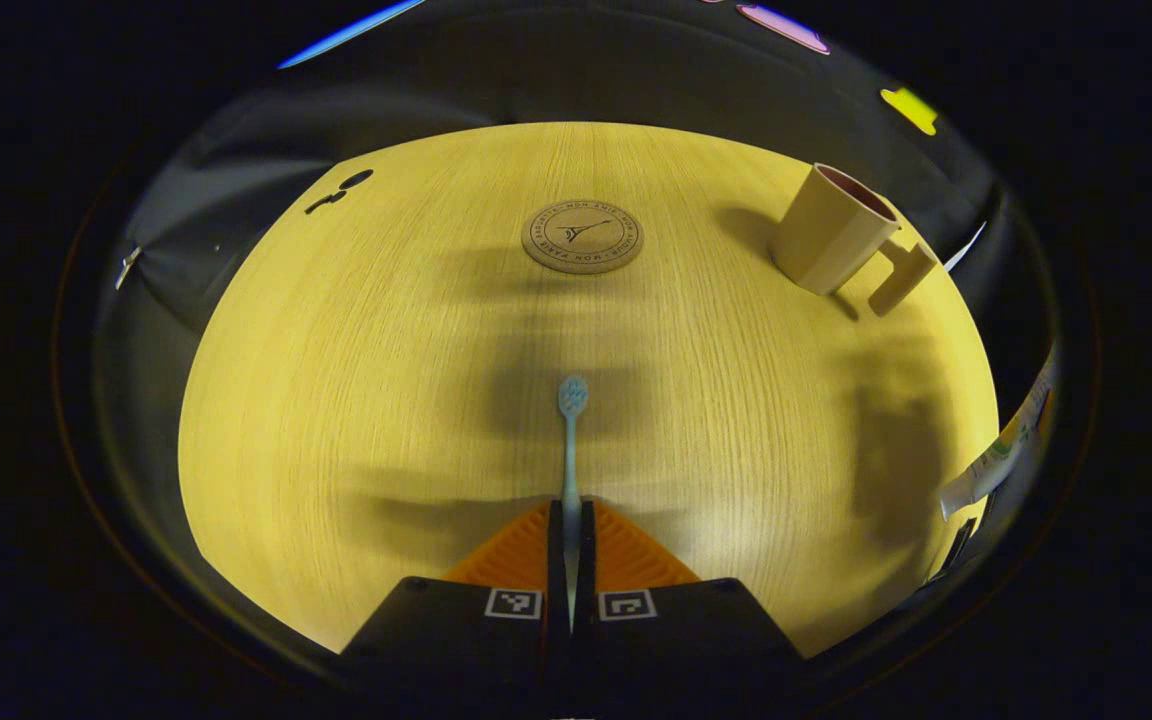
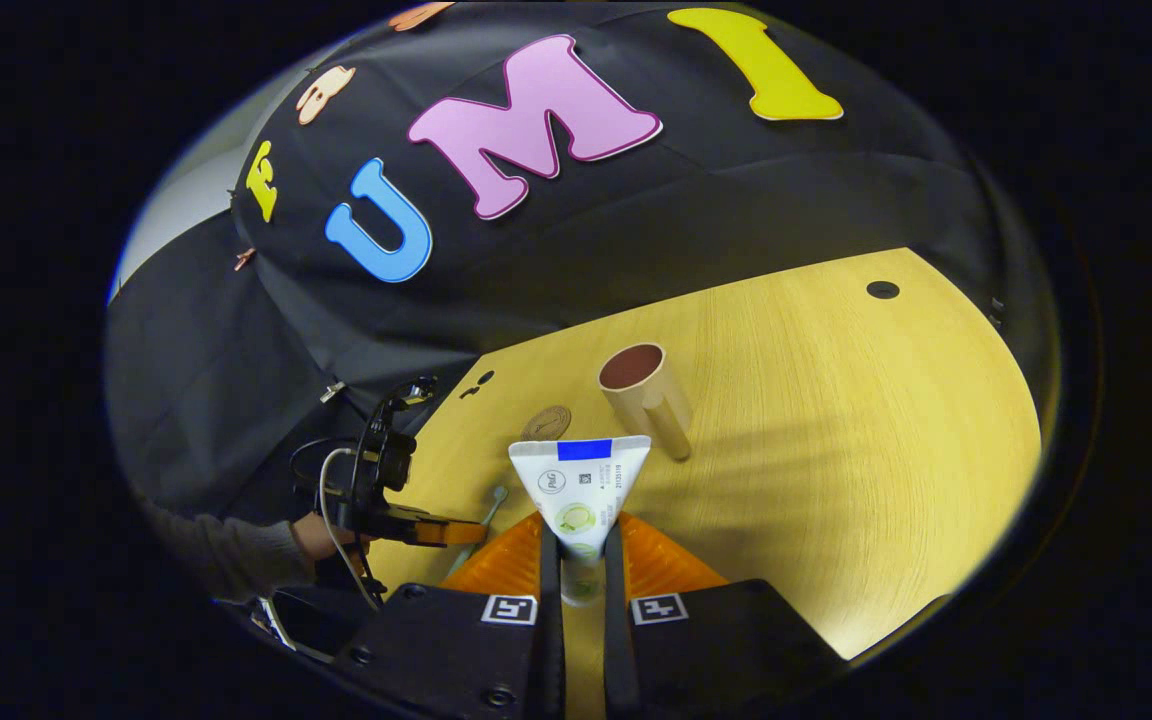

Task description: Put the toothbrush and toothpaste on the desktop into the cup, then pick up the cup and place it on the coaster on the desktop.

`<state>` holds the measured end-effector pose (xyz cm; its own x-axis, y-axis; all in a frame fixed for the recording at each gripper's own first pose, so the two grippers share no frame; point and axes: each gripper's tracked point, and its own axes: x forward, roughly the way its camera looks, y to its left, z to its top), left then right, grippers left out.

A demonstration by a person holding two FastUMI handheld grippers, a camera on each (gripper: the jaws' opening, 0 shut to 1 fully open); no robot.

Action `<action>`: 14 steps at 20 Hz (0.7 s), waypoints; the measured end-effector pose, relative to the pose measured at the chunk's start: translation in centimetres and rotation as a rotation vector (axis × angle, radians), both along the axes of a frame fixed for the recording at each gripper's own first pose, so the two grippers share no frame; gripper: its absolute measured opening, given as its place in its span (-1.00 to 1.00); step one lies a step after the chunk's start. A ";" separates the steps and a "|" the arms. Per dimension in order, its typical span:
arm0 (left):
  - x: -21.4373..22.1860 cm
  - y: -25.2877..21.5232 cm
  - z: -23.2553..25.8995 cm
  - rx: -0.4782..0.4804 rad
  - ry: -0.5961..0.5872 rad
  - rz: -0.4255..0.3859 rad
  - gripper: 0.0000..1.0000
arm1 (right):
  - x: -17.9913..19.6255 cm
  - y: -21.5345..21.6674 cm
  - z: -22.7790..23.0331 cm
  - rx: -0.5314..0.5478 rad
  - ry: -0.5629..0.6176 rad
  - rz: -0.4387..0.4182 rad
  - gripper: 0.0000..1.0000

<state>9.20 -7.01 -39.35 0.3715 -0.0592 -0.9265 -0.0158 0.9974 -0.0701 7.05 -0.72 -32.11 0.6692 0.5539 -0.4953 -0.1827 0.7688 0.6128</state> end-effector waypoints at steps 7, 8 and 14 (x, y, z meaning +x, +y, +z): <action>2.0 -2.6 7.4 -0.152 -0.267 0.032 -0.87 | 0.6 -0.1 3.6 0.008 -0.059 -0.016 -0.62; 2.3 -3.2 9.4 -0.182 -0.322 0.035 -0.87 | 0.7 -0.1 4.2 0.006 -0.070 -0.018 -0.62; 4.4 -6.7 21.9 -0.336 -0.664 0.049 -0.87 | 4.5 -1.6 8.5 -0.010 -0.165 -0.036 -0.62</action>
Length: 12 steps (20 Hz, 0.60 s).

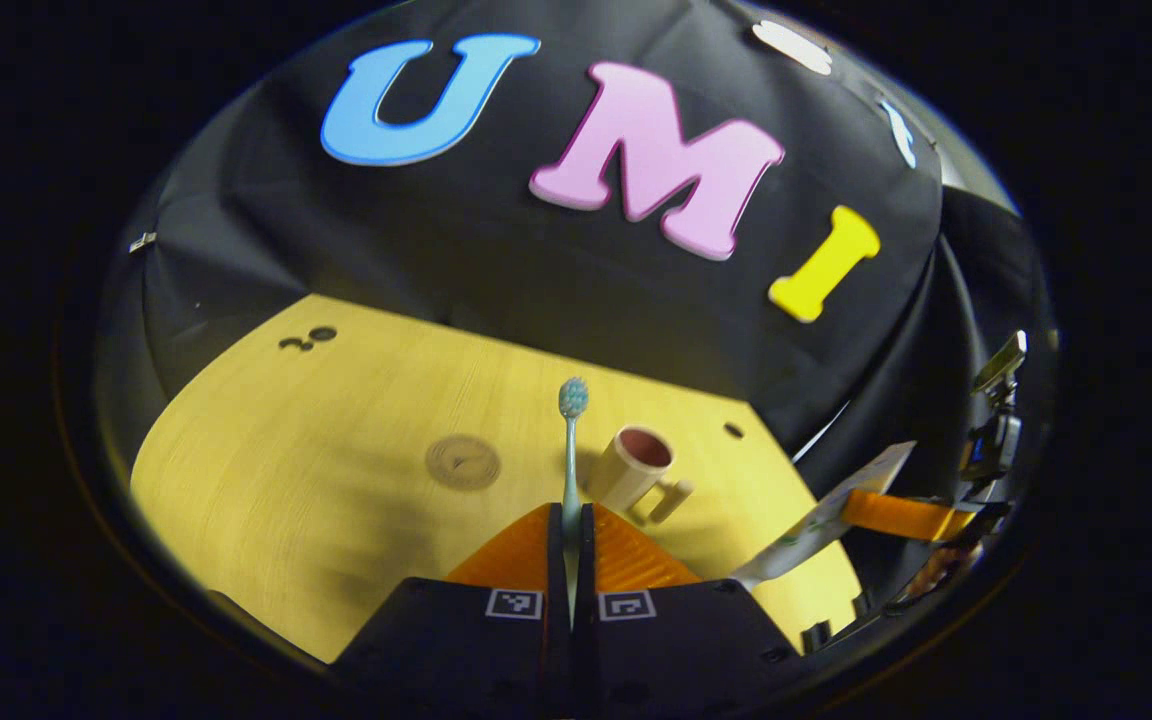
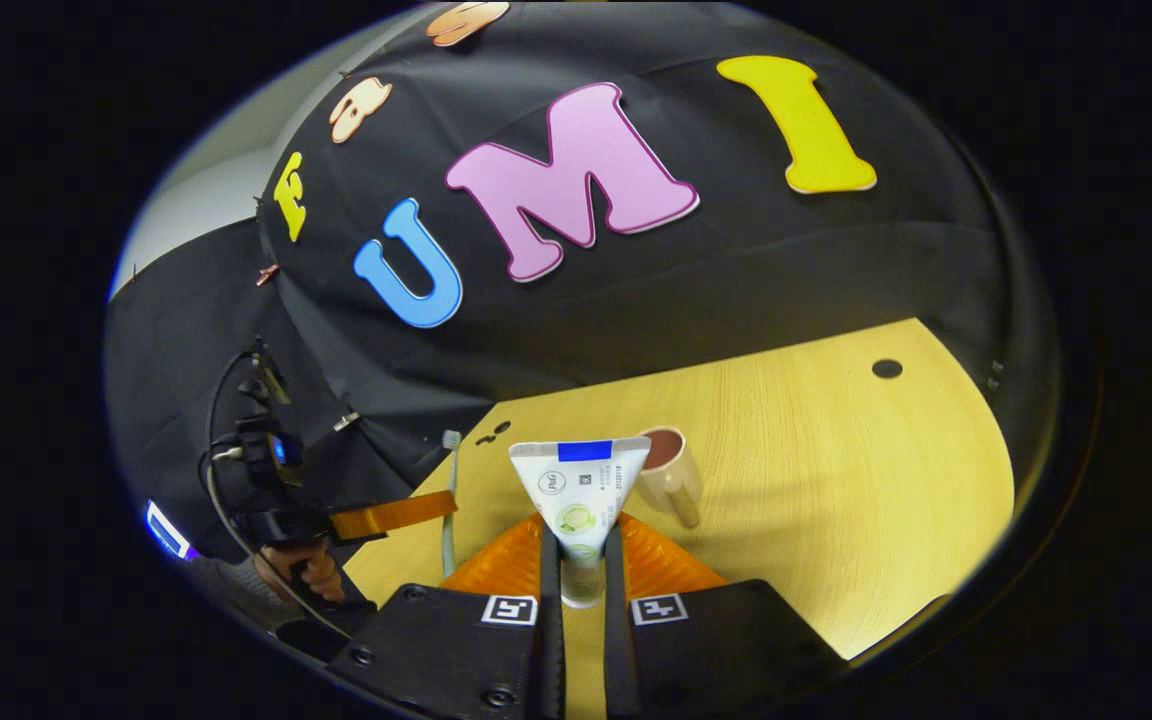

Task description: Put the toothbrush and toothpaste on the desktop into the cup, then pick up the cup and place it on the coaster on the desktop.

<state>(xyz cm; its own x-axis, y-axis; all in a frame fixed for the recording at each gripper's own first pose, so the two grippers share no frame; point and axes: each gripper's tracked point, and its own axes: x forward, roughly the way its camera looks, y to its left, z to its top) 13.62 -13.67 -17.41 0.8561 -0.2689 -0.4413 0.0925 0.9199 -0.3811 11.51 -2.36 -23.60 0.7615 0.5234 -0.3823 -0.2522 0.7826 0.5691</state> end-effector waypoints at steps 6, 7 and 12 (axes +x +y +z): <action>2.2 -2.0 5.6 -0.059 -0.187 0.023 -0.88 | 9.2 -0.4 3.4 -0.002 -0.132 -0.018 -0.62; 2.6 -2.3 5.7 -0.072 -0.201 0.029 -0.88 | 10.9 -0.3 3.1 -0.014 -0.142 -0.019 -0.62; 4.0 -3.7 6.1 -0.102 -0.241 0.049 -0.88 | 16.2 1.5 -2.4 -0.077 -0.108 0.012 -0.62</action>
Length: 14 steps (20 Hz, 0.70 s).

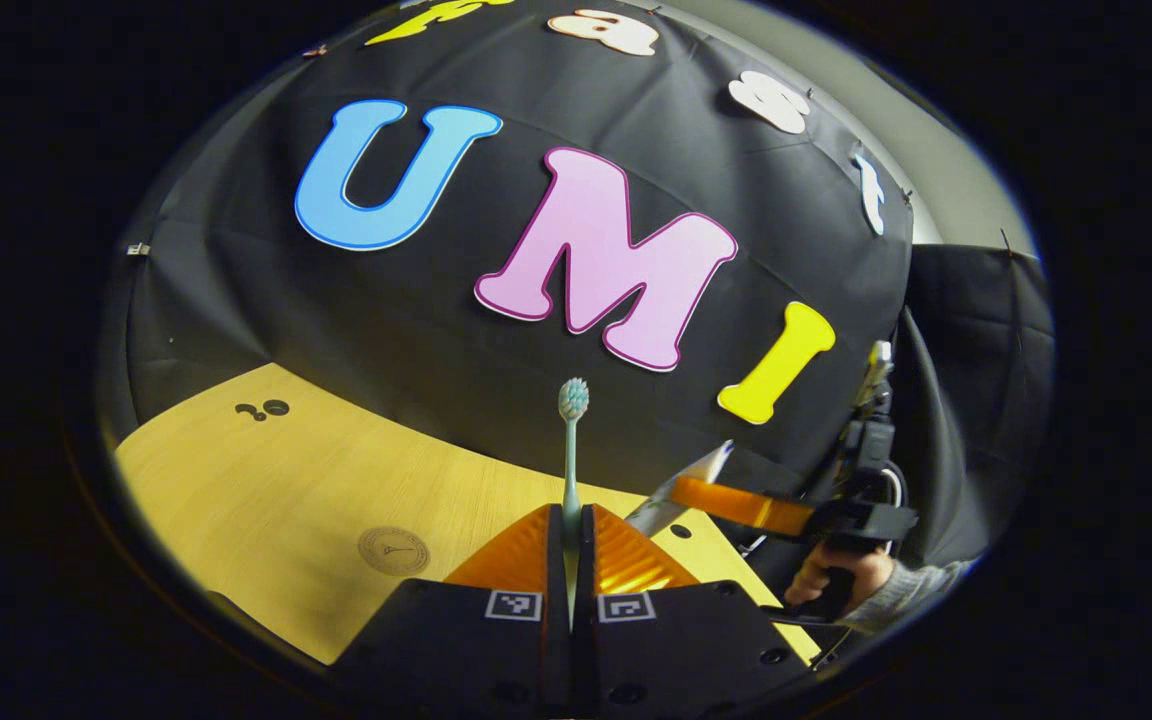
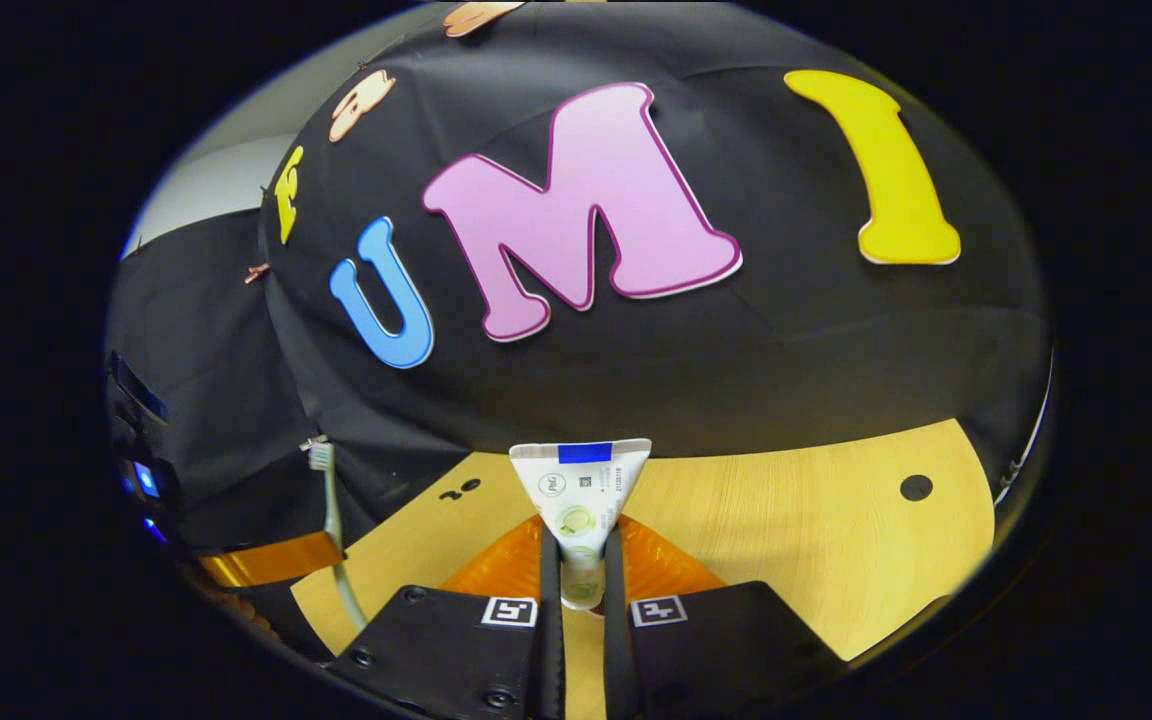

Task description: Put the toothbrush and toothpaste on the desktop into the cup, then pick up the cup and place it on the coaster on the desktop.

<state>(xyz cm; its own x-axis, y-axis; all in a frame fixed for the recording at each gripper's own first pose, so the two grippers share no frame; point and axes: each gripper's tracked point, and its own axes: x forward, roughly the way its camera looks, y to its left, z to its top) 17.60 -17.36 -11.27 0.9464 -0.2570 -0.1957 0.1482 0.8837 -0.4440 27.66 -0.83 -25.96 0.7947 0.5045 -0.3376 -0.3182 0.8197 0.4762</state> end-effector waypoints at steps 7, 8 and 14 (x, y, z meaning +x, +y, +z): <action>1.7 -0.8 -1.0 -0.040 -0.019 0.037 -0.88 | 2.1 3.2 -8.4 -0.114 0.077 0.091 -0.62; 2.2 -0.9 -1.3 -0.047 -0.019 0.045 -0.88 | 2.2 3.4 -9.3 -0.129 0.088 0.097 -0.62; 4.7 -2.2 -3.2 -0.065 -0.023 0.065 -0.88 | 2.0 4.1 -13.9 -0.214 0.195 0.113 -0.60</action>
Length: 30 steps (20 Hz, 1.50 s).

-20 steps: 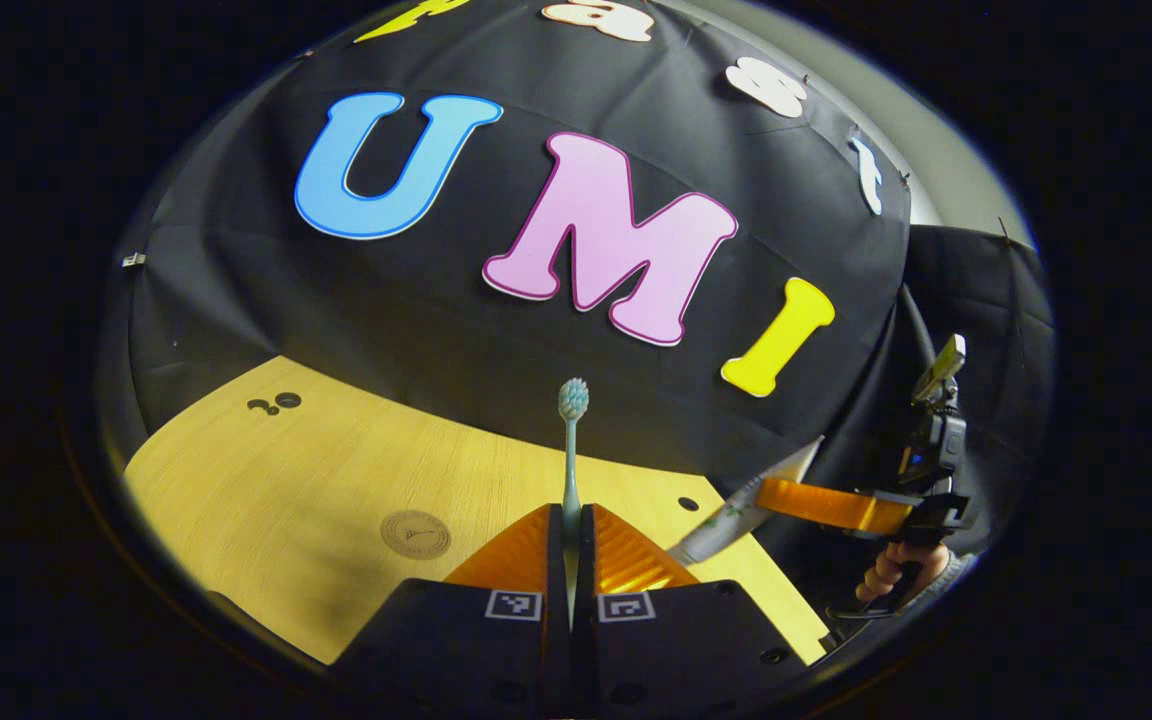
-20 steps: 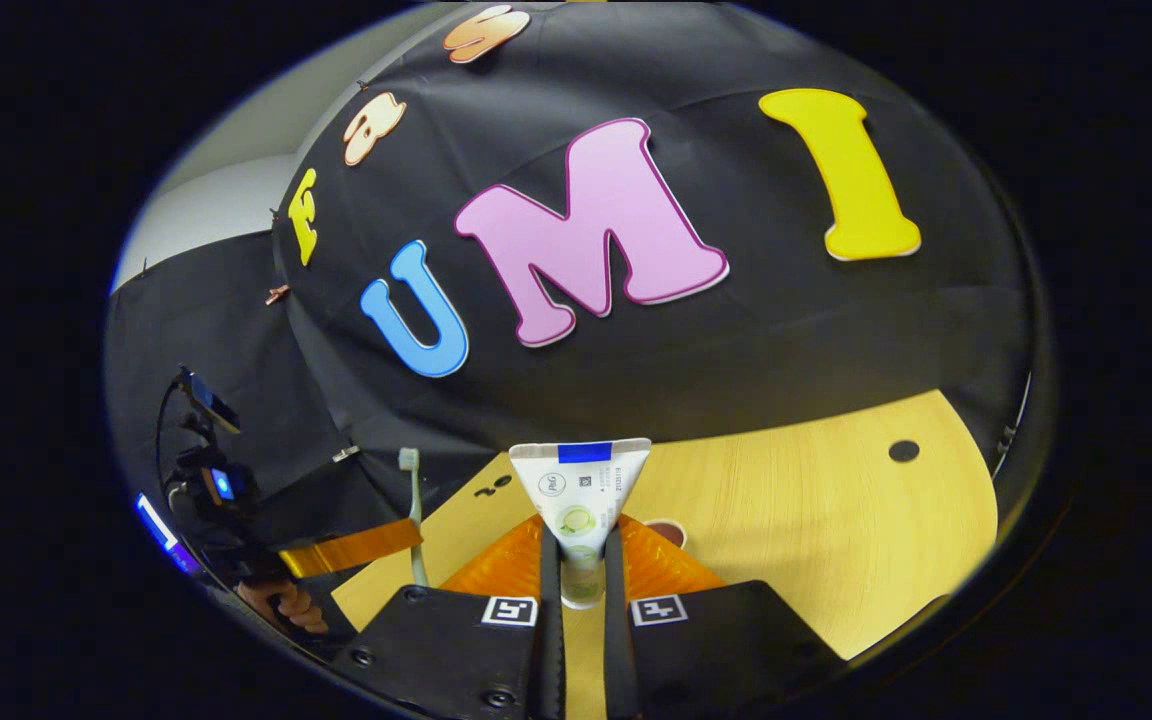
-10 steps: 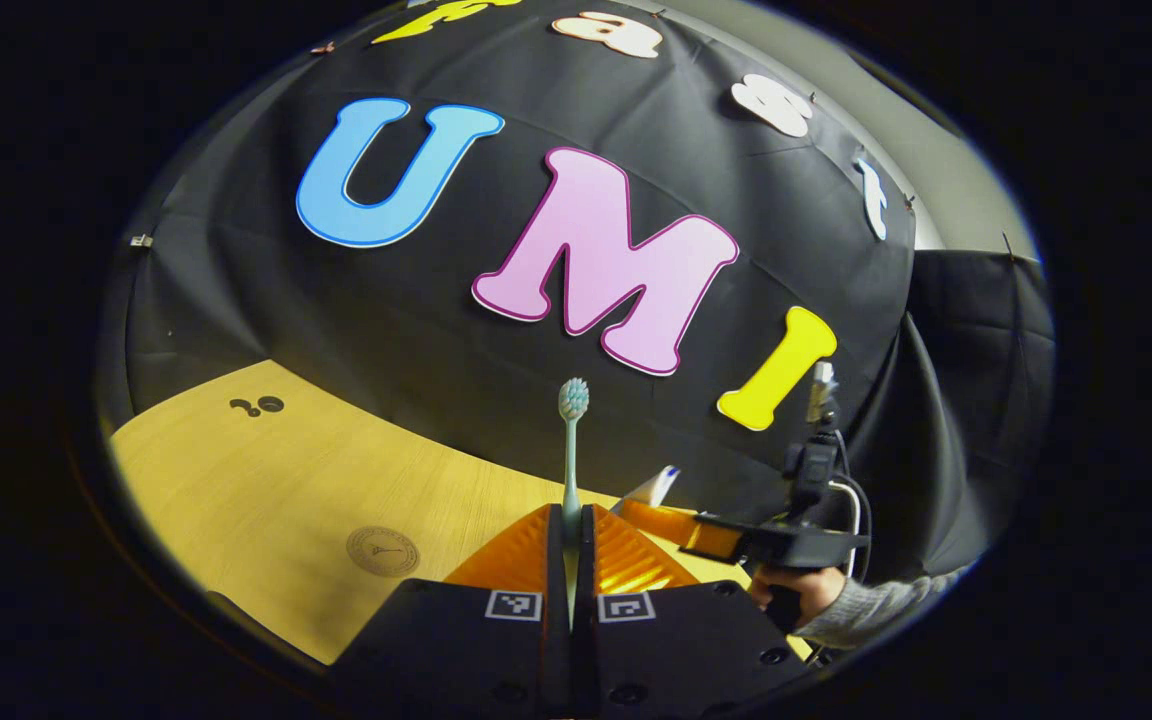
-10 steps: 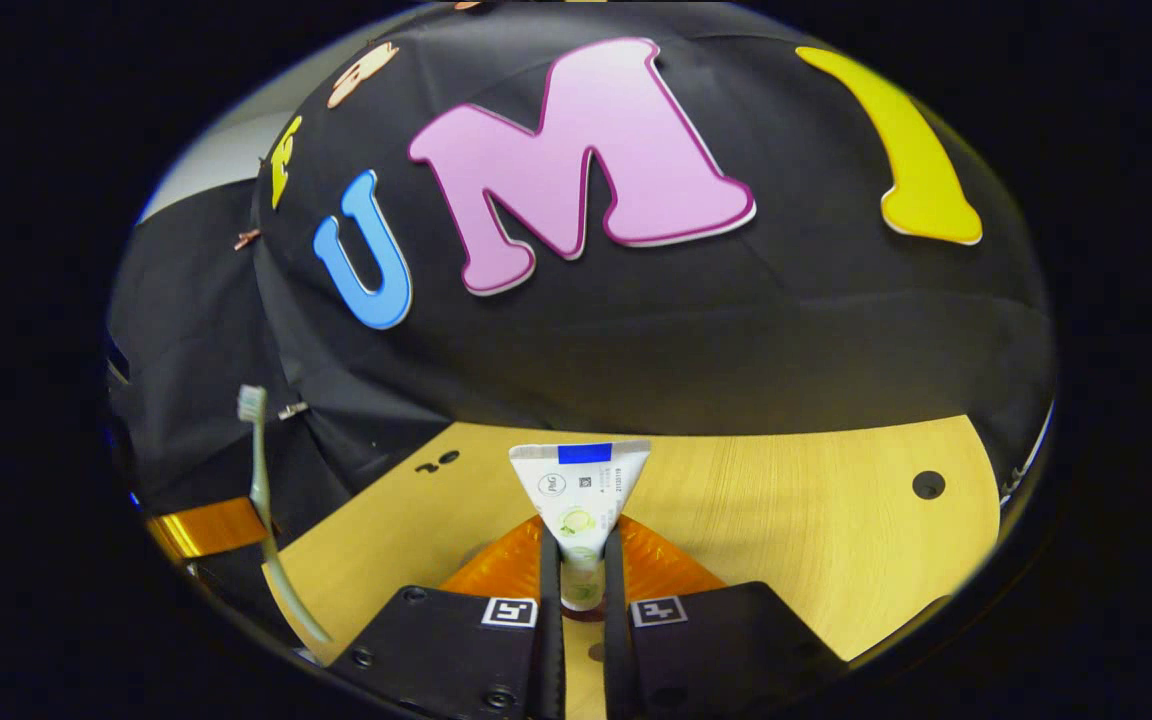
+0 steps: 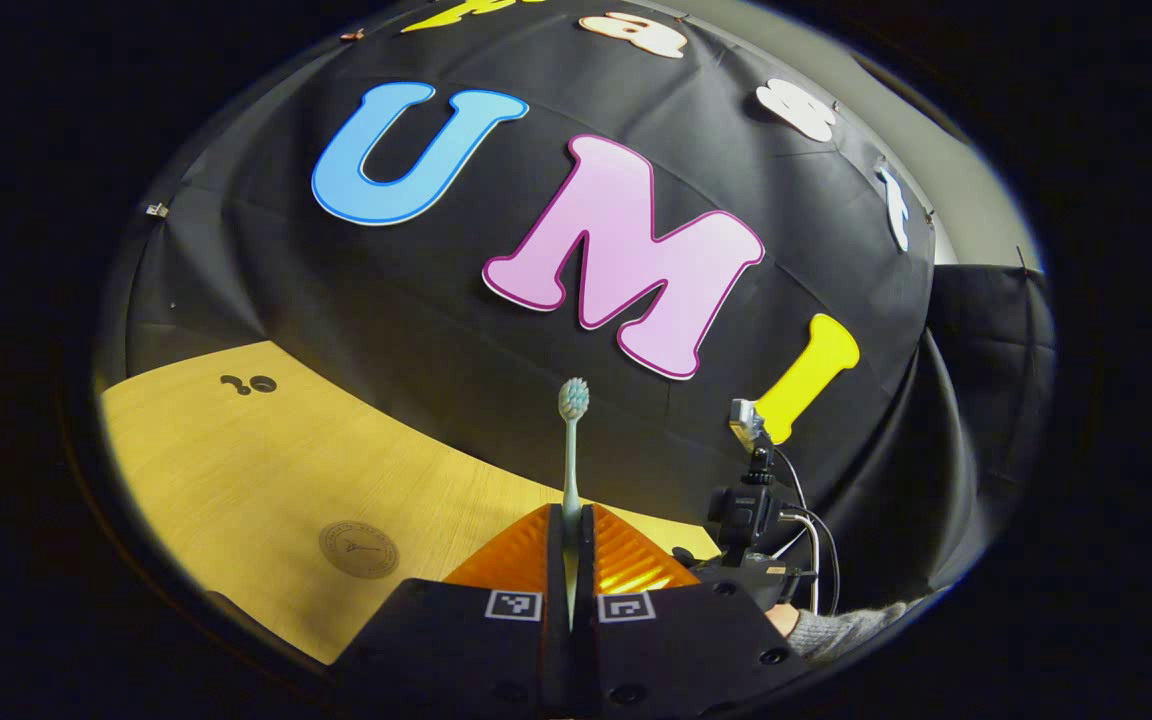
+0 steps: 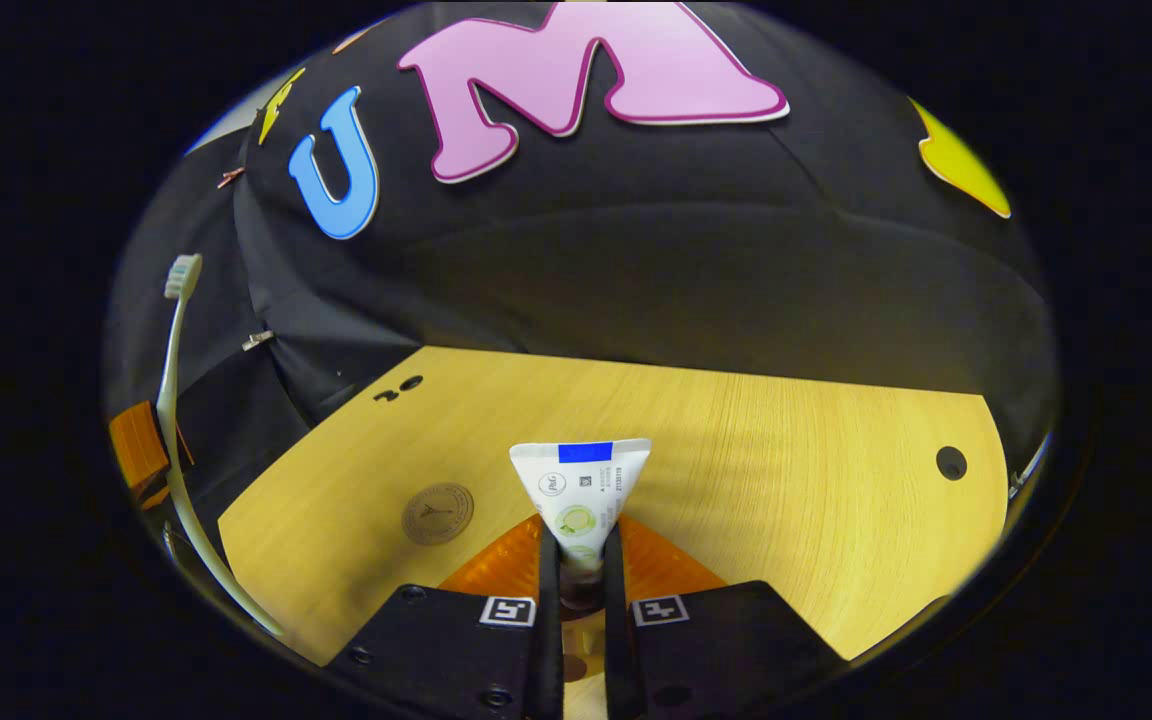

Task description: Put the toothbrush and toothpaste on the desktop into the cup, then pick up the cup and place it on the coaster on the desktop.

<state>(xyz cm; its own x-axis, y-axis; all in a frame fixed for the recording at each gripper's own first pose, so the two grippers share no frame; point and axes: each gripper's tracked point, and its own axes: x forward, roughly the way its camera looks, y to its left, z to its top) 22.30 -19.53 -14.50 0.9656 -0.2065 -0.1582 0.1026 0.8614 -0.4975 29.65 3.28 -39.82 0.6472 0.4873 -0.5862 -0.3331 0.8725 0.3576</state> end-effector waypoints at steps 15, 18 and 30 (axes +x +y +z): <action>8.7 -1.7 -7.3 -0.113 0.017 0.145 -0.88 | 2.4 -2.9 7.2 0.322 0.015 -0.155 0.07; 9.8 -1.3 -7.4 -0.133 0.002 0.179 -0.88 | 2.1 -5.4 9.4 0.346 -0.034 -0.182 0.07; 12.2 -2.8 -10.7 0.044 -0.029 0.212 -0.87 | -5.1 -9.6 6.1 0.295 0.058 -0.222 0.07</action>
<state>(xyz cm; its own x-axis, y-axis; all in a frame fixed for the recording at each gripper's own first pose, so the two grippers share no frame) 34.52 -22.34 -25.25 0.9910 0.0083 -0.1339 -0.0693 0.8861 -0.4583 24.53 -6.29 -33.70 0.7257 0.4924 -0.4805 -0.1190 0.7777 0.6173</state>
